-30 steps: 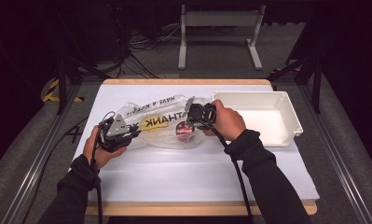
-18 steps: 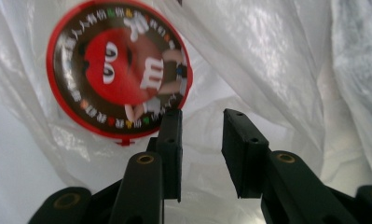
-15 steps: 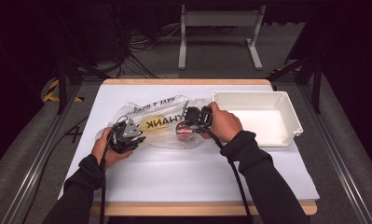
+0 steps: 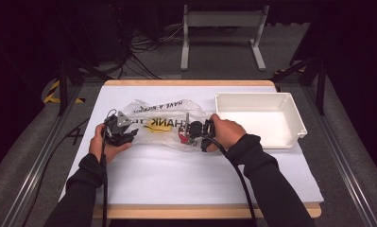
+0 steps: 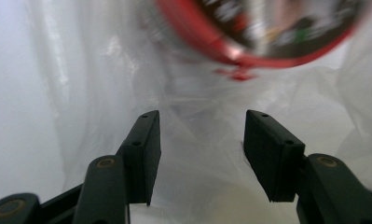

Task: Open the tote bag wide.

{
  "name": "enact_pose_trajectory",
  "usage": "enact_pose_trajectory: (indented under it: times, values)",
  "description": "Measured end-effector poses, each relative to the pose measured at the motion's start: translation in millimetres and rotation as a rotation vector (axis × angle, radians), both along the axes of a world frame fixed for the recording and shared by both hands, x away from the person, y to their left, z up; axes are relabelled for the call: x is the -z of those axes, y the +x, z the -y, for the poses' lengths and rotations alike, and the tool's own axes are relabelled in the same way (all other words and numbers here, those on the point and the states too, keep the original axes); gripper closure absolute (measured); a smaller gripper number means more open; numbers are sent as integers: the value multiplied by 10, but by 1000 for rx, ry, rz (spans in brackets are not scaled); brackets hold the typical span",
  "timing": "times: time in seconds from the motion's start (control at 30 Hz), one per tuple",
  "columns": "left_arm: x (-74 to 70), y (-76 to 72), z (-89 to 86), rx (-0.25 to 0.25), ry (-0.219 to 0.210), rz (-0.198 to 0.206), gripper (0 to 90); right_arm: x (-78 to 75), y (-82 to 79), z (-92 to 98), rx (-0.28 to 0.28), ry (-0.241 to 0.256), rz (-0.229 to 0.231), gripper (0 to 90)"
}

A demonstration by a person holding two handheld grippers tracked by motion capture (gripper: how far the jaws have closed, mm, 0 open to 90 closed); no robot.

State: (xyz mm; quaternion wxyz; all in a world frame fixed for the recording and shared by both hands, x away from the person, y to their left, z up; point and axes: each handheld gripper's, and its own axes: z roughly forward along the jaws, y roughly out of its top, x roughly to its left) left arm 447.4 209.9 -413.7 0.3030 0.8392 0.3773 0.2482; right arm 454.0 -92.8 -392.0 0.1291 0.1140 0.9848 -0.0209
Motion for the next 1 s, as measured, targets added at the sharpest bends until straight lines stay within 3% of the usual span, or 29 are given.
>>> enact_pose_trajectory:
  times: [0.03,0.13,0.17,0.2,0.27,0.3,0.33,0.37,0.4,0.47,0.5,0.53,0.57,0.6,0.63,0.7,0.73,0.8,0.87,0.93,1.0]
  values:
    - [-5,9,-40,-15,-22,1,564,17,-11,5,-2,-3,-10,454]
    - [-3,21,-95,-34,-30,3,545,25,-20,19,5,-7,-16,432]
    - [-15,-5,-93,-20,-33,11,525,-31,-24,34,-5,16,18,395]
    - [-15,-5,-93,-20,-33,11,526,-31,-24,34,-5,16,18,395]
    - [-110,-96,-33,67,-42,59,546,-166,-21,59,1,80,67,392]
    - [-110,-96,-33,67,-42,59,578,-218,-28,63,9,108,105,429]
    - [-159,-139,6,117,-55,75,578,-218,-28,63,9,108,105,429]
    - [-195,-166,46,140,-50,87,642,-313,-34,71,13,128,131,459]
    - [-238,-205,132,204,-61,78,675,-341,-38,73,10,139,155,487]
    - [-246,-220,169,221,-56,80,720,-365,-29,77,7,146,172,521]
    - [-251,-247,238,255,-48,78,720,-381,-25,80,9,150,178,548]
    - [-244,-254,296,290,-42,69,770,-425,-16,92,16,175,232,668]
    - [-237,-249,329,300,-34,66,780,-431,-13,90,19,183,246,700]
    - [-225,-240,355,310,-41,56,791,-437,-5,84,28,185,260,788]
    - [-215,-223,374,316,-41,48,806,-434,4,76,23,194,253,830]
    - [-201,-198,397,316,-31,38,809,-421,7,60,17,198,248,849]
    - [-170,-152,426,321,-14,17,829,-370,33,15,13,169,252,873]
    - [-136,-113,463,306,37,7,844,-330,68,-11,10,154,242,862]
    - [-102,-68,479,299,61,-7,850,-283,109,-41,21,127,235,812]
    - [-53,-6,486,283,94,-29,852,-203,166,-67,35,76,251,710]
    - [7,52,484,275,117,-57,848,-136,208,-77,29,56,227,627]
